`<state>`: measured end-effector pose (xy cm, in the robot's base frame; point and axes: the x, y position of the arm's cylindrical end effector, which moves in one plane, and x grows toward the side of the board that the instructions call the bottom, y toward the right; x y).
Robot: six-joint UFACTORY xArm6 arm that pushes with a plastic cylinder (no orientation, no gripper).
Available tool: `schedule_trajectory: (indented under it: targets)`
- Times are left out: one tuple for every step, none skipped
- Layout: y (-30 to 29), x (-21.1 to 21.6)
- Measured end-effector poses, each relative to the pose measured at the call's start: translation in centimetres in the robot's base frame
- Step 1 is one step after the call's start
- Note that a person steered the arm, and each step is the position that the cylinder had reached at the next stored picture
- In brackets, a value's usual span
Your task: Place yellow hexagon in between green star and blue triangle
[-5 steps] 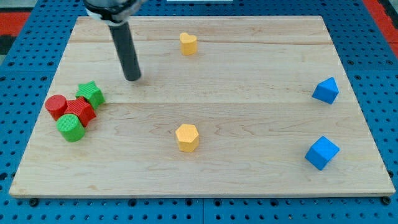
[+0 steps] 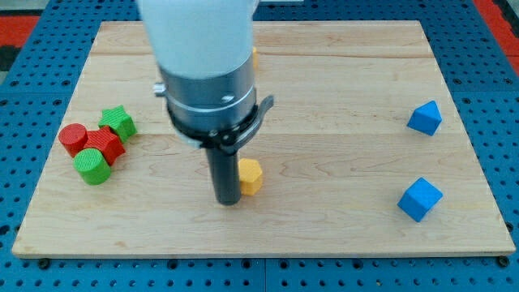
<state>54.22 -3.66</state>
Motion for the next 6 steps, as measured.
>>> schedule_trajectory:
  targets:
    - [2.0,-1.1]
    - [3.6,-1.7]
    - [4.4,-4.0]
    - [4.8,-6.3]
    - [5.5,-7.4]
    - [4.8,-7.5]
